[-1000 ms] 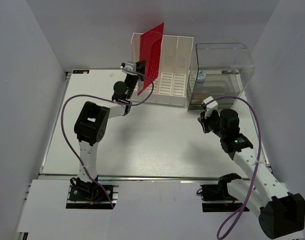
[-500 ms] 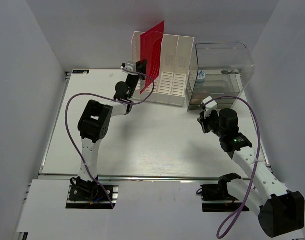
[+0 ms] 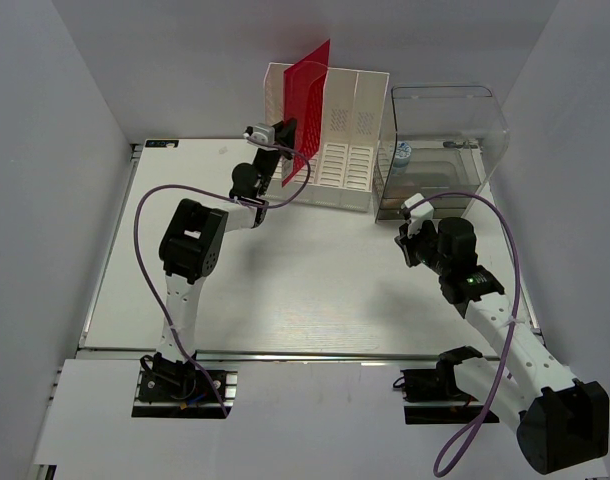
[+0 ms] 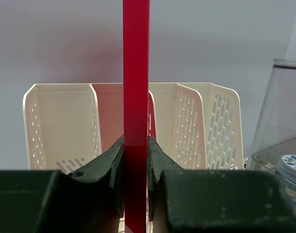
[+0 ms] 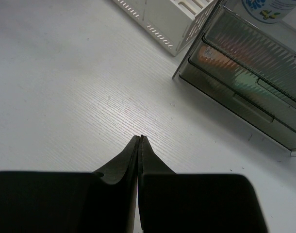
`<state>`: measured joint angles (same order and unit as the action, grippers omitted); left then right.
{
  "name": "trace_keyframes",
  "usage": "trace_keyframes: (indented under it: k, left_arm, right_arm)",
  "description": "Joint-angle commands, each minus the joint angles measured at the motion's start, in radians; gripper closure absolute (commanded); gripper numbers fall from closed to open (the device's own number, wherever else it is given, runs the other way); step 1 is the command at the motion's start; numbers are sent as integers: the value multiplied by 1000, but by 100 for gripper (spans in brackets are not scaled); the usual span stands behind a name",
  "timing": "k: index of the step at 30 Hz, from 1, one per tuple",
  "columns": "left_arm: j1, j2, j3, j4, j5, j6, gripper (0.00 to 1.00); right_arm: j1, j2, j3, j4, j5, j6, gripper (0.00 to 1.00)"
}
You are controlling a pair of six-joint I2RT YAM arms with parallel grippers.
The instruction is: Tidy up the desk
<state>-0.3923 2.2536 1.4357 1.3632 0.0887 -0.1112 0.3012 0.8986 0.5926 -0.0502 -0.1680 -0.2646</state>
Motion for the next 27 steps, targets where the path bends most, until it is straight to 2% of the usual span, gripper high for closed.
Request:
trace_keyframes:
  k: [1,17,27]
  left_arm:
    - [-5,-37,20,452,58,22,100]
    - [-5,-135,-69,453,94,70,100]
    - [-5,-138,-24,455,85,62,100]
  right_arm:
    - [-2,5,16,24,-15,-7,100]
    - [-5,16,21,18,-19,-12,100]
    - [-5,16,21,18,-16,-15,100]
